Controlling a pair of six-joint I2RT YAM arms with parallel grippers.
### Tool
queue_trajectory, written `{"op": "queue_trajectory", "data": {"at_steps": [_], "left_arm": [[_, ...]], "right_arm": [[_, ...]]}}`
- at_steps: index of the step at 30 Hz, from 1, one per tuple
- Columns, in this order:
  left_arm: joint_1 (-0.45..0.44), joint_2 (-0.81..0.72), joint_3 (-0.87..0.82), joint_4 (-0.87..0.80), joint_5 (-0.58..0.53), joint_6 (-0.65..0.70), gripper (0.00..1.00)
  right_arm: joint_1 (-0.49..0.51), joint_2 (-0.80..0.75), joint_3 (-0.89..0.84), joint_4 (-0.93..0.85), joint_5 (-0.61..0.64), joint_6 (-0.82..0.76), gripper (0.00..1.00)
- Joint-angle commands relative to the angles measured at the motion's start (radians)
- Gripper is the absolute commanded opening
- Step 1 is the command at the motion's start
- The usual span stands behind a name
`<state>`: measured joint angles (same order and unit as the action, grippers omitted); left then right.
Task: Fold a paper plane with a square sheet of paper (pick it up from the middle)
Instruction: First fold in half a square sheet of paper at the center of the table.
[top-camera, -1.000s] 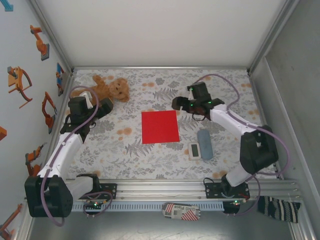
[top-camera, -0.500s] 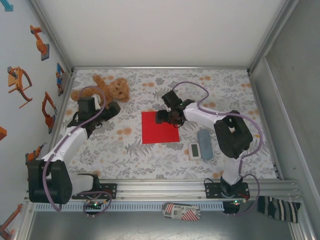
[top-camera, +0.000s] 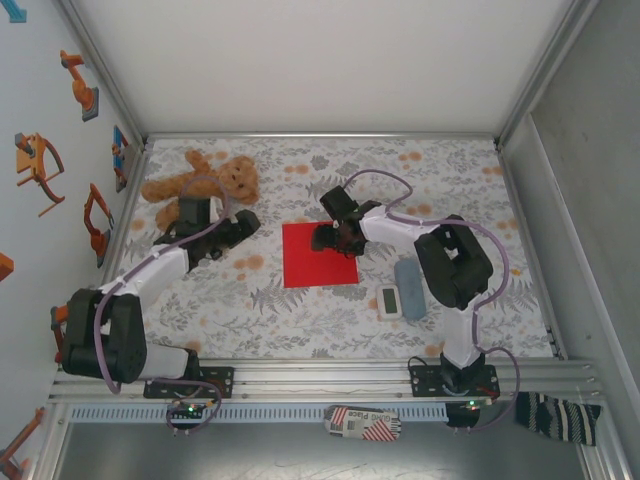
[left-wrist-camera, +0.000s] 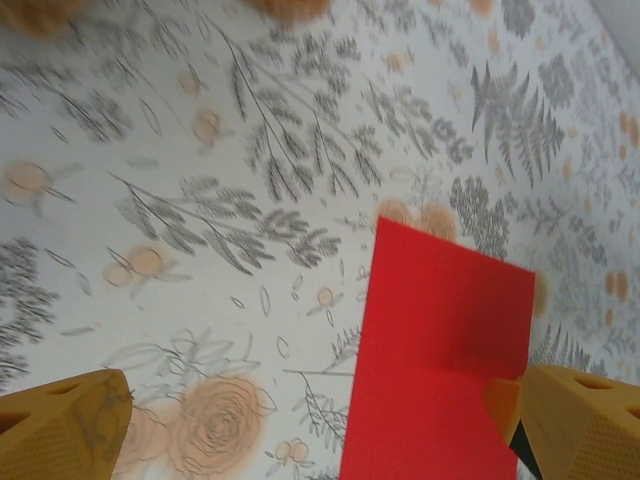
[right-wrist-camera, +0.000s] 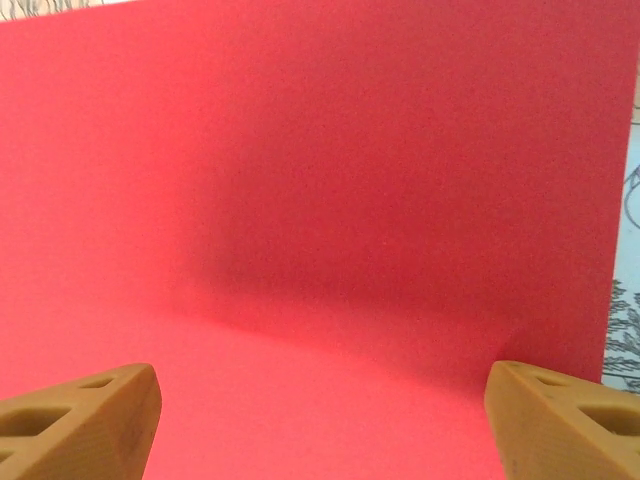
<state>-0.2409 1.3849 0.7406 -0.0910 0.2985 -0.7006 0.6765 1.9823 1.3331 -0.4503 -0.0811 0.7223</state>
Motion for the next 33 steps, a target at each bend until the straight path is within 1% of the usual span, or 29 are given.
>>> {"op": "queue_trajectory", "data": {"at_steps": [1,4,7,9,11,13,16,19,22,33], "left_arm": [[-0.063,0.058,0.048,-0.014,0.031,-0.072,0.96],[-0.121,0.131,0.085,-0.018,0.029,-0.101,0.92],[-0.171,0.206,0.134,-0.015,0.036,-0.119,0.86],[-0.192,0.246,0.164,-0.020,0.025,-0.132,0.83],[-0.203,0.281,0.185,-0.018,0.021,-0.143,0.79],[-0.206,0.313,0.209,-0.018,0.025,-0.142,0.74],[-0.208,0.355,0.242,-0.020,0.032,-0.141,0.70],[-0.213,0.393,0.276,-0.040,0.032,-0.139,0.70],[-0.218,0.416,0.287,-0.048,0.022,-0.134,0.71],[-0.225,0.451,0.300,-0.043,0.048,-0.134,0.74]], "right_arm": [[0.005,0.035,-0.022,0.042,-0.042,0.120,0.83],[0.002,0.049,-0.040,0.106,-0.080,0.198,0.82],[-0.014,0.050,-0.024,0.140,-0.090,0.213,0.81],[-0.032,0.035,-0.016,0.168,-0.115,0.194,0.77],[-0.048,0.000,-0.022,0.198,-0.126,0.164,0.74],[-0.061,-0.052,-0.048,0.251,-0.170,0.124,0.69],[-0.071,-0.101,-0.088,0.273,-0.193,0.111,0.67],[-0.085,-0.093,-0.108,0.251,-0.188,0.093,0.61],[-0.099,-0.068,-0.115,0.243,-0.223,0.085,0.56],[-0.103,-0.015,-0.097,0.187,-0.233,0.046,0.56]]}}
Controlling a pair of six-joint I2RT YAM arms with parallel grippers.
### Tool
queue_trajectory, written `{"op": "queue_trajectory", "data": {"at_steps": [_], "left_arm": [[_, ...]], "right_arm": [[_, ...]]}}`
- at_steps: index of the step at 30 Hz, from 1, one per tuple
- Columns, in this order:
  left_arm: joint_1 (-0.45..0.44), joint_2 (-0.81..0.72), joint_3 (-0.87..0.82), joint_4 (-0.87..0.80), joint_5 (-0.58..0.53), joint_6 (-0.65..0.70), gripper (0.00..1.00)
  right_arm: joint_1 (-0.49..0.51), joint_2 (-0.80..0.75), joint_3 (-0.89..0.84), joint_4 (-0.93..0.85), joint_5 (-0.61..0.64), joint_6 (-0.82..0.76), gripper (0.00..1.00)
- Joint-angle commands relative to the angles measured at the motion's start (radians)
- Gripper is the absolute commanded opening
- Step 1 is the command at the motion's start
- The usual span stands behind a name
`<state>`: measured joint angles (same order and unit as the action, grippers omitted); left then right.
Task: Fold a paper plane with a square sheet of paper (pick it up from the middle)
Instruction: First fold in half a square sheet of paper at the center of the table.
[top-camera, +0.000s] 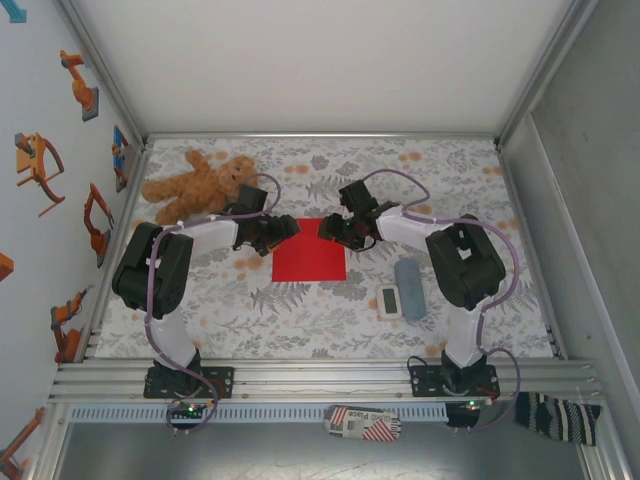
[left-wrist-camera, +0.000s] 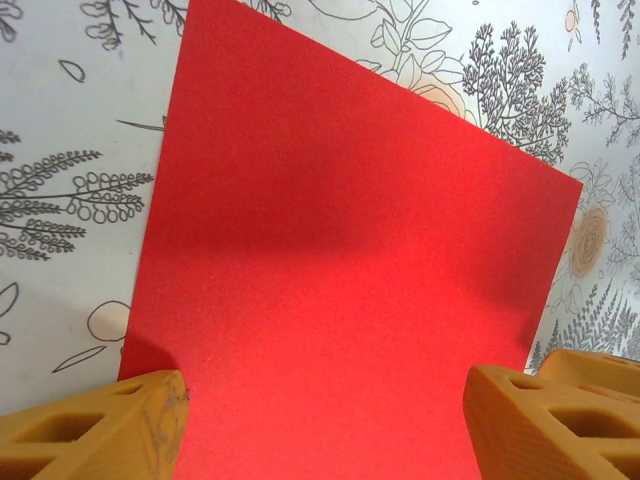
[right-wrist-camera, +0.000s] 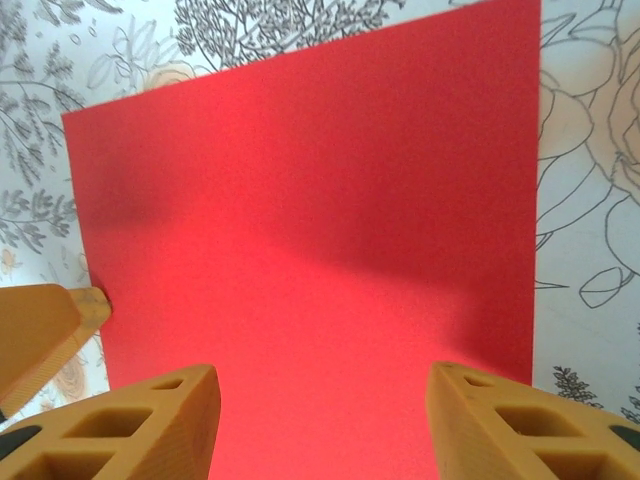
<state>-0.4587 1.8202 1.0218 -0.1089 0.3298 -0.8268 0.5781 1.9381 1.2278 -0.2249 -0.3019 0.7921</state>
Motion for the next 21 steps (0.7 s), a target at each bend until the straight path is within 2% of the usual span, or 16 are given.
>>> {"op": "queue_trajectory", "data": {"at_steps": [1,11,21], "left_arm": [[-0.008,0.013,0.019,-0.025,0.017,-0.006,0.74],[-0.014,0.026,0.008,0.010,0.061,0.005,0.78],[-0.012,0.038,-0.044,0.030,0.023,-0.016,0.85]], "right_arm": [[-0.004,0.036,0.009,-0.044,-0.010,-0.027,0.56],[-0.004,0.064,0.012,-0.056,-0.003,-0.040,0.56],[-0.015,0.083,0.003,0.006,-0.066,-0.021,0.56]]}}
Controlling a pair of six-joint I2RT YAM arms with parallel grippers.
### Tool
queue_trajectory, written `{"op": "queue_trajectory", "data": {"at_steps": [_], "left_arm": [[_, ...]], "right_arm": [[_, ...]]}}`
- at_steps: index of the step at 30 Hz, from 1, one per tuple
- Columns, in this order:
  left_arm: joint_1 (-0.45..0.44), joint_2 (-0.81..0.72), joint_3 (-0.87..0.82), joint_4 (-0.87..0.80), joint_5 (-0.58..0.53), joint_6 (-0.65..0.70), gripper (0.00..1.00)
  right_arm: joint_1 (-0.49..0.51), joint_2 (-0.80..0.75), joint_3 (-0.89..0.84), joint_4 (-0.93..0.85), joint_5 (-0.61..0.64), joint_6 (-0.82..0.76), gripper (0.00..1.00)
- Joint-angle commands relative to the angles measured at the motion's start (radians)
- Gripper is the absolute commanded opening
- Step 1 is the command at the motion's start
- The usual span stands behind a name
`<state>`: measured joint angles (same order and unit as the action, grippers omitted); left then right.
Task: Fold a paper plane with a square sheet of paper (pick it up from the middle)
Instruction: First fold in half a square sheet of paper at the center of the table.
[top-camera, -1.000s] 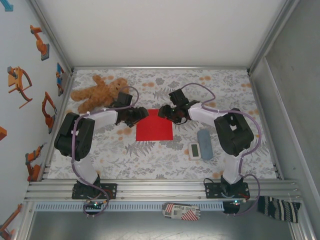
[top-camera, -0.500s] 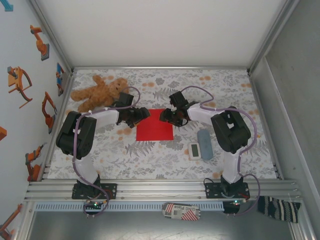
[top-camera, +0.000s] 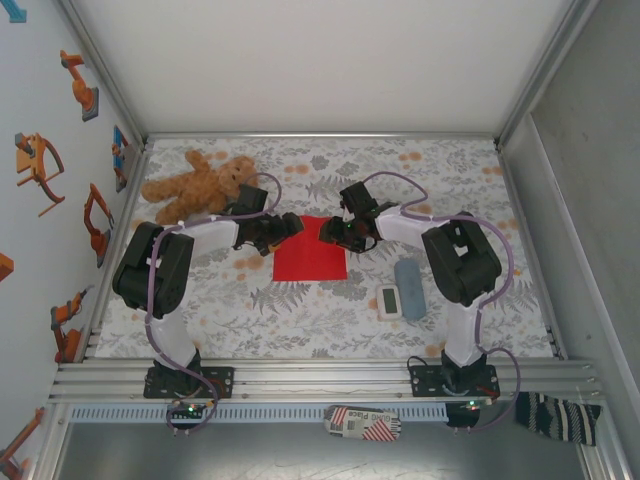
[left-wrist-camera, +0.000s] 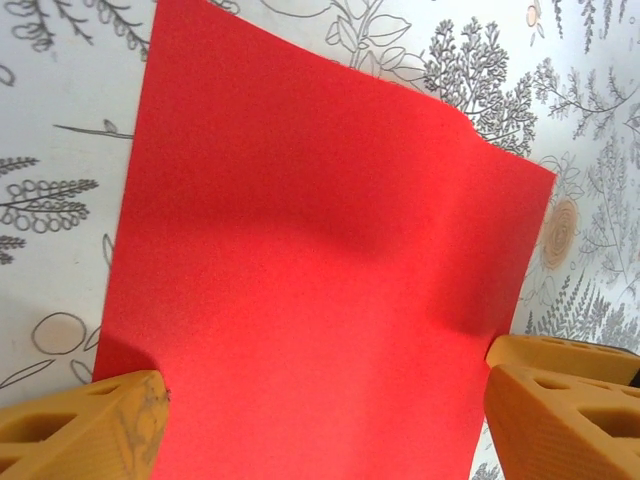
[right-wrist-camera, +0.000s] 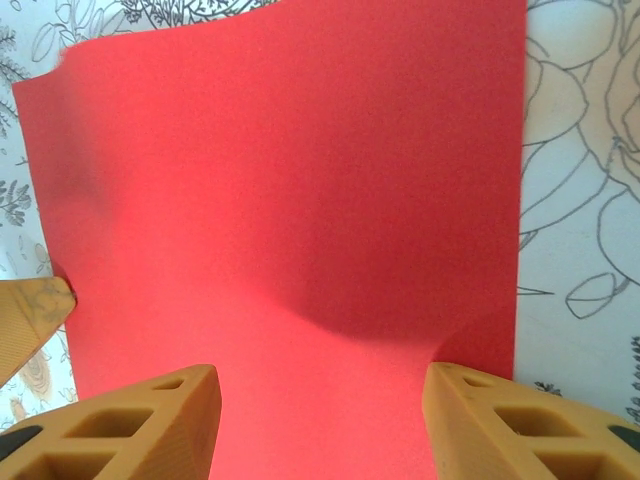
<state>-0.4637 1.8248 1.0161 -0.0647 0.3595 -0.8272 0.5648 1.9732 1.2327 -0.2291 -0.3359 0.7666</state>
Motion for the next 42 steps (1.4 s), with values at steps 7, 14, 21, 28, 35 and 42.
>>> {"op": "queue_trajectory", "data": {"at_steps": [7,14,21,28,35,42], "left_arm": [[-0.004,-0.008,-0.082,0.039,-0.010,-0.032,0.90],[-0.001,-0.010,-0.080,0.017,-0.016,-0.015,0.93],[-0.007,-0.002,-0.066,-0.030,-0.040,0.006,0.91],[-0.013,0.008,-0.049,-0.091,-0.083,0.049,0.89],[-0.015,0.014,-0.026,-0.144,-0.117,0.081,0.85],[-0.017,0.030,0.006,-0.185,-0.139,0.110,0.79]], "right_arm": [[-0.009,0.061,-0.009,0.094,-0.104,0.041,0.54],[-0.008,0.100,-0.005,0.193,-0.179,0.107,0.43],[-0.005,0.124,-0.005,0.255,-0.224,0.149,0.36],[0.003,0.151,0.007,0.303,-0.256,0.184,0.33],[0.012,0.163,0.019,0.333,-0.277,0.204,0.32],[0.012,0.147,0.001,0.352,-0.276,0.207,0.32]]}}
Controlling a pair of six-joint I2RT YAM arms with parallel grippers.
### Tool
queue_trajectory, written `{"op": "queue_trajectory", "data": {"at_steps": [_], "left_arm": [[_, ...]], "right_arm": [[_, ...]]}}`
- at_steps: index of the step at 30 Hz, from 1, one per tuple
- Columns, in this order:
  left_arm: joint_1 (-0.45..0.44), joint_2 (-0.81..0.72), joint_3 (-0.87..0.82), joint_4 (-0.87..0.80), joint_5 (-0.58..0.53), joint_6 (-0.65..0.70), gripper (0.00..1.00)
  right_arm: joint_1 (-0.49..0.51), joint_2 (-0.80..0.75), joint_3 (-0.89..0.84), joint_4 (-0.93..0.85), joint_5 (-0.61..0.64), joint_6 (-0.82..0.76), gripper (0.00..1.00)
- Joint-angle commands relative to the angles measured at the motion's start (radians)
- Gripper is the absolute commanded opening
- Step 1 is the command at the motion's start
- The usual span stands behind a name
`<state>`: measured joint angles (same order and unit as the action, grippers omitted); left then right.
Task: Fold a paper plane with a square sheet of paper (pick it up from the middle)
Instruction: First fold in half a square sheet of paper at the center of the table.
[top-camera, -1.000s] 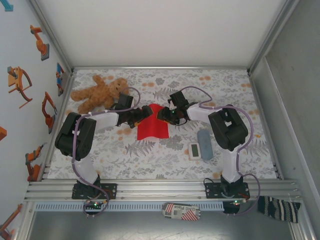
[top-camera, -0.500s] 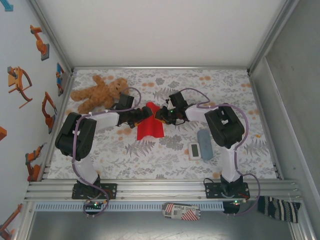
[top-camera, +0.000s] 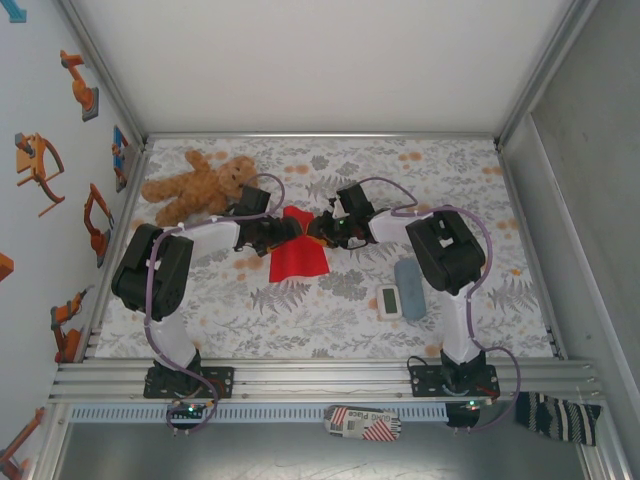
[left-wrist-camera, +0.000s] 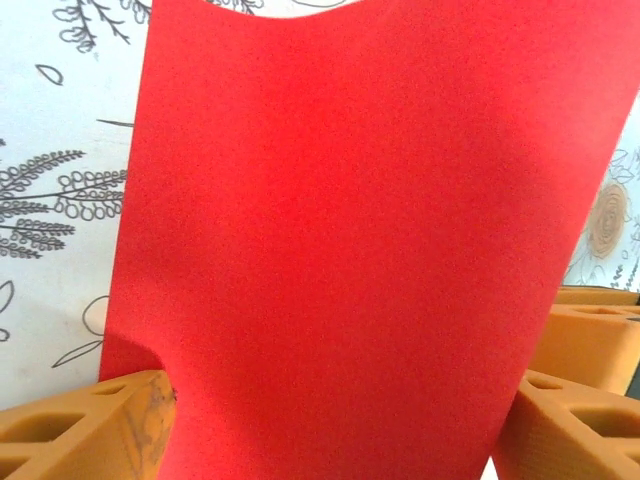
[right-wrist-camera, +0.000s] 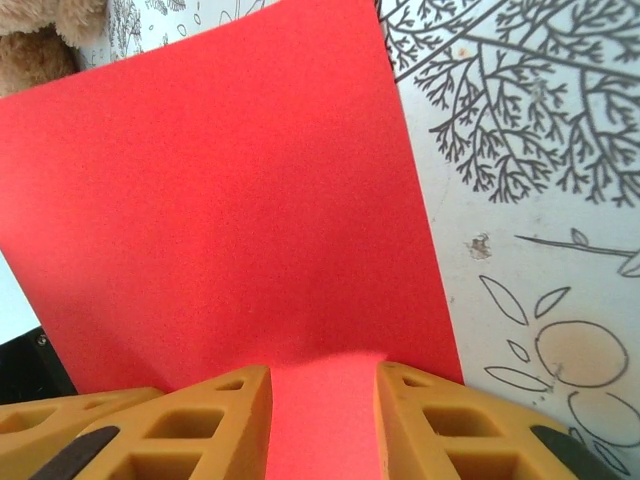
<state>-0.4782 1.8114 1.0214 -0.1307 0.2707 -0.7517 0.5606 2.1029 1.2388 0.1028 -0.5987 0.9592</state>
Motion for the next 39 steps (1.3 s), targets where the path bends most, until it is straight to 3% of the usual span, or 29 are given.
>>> {"op": "queue_trajectory", "data": {"at_steps": [1,13,25,31,34,39], "left_arm": [[-0.003,0.042,0.003,-0.119,-0.047,0.038,0.77],[-0.005,0.035,0.008,-0.130,-0.069,0.054,0.57],[-0.002,-0.104,0.008,-0.108,-0.057,0.133,0.29],[0.022,-0.227,0.019,-0.051,0.089,0.144,0.24],[0.047,-0.271,0.036,-0.009,0.193,0.091,0.24],[0.096,-0.308,0.054,0.124,0.371,-0.035,0.25]], "right_arm": [[0.016,0.018,-0.007,0.027,-0.015,0.017,0.32],[0.012,0.014,-0.038,0.086,-0.030,0.062,0.31],[-0.073,-0.196,-0.139,0.120,0.047,-0.001,0.31],[-0.136,-0.302,-0.175,0.112,0.020,-0.100,0.36],[-0.170,-0.342,-0.188,0.157,-0.058,-0.102,0.41],[-0.192,-0.373,-0.185,0.298,-0.202,-0.021,0.64]]}}
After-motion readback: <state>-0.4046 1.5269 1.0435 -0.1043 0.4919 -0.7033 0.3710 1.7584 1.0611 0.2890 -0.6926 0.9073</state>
